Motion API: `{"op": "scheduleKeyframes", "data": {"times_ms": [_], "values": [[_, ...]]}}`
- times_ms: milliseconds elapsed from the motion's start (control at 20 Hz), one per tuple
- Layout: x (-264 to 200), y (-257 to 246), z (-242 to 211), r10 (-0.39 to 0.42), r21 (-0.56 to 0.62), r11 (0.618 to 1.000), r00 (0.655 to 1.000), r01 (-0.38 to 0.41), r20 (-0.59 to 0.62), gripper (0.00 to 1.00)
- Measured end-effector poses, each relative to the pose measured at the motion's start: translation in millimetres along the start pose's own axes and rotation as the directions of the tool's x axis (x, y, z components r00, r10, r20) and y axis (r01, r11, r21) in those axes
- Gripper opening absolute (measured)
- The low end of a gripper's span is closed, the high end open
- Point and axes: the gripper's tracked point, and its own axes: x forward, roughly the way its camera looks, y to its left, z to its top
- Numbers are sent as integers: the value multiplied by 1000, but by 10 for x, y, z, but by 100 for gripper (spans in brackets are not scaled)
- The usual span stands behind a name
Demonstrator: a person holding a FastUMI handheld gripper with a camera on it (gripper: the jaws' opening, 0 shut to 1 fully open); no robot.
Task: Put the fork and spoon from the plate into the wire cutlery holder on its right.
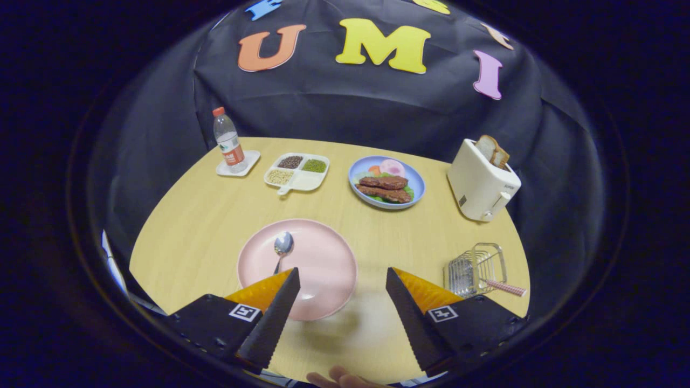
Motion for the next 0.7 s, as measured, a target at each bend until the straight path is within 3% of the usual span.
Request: {"op": "scheduleKeyframes", "data": {"times_ms": [200, 400, 550, 700], "values": [[117, 439, -172, 36, 19, 999, 999, -37, 11, 97], [359, 728, -401, 24, 30, 999, 999, -23, -26, 94], [545, 822, -490, 7, 48, 999, 999, -5, -46, 87], [722, 872, -528, 4, 65, 998, 998, 1, -70, 71]]}}
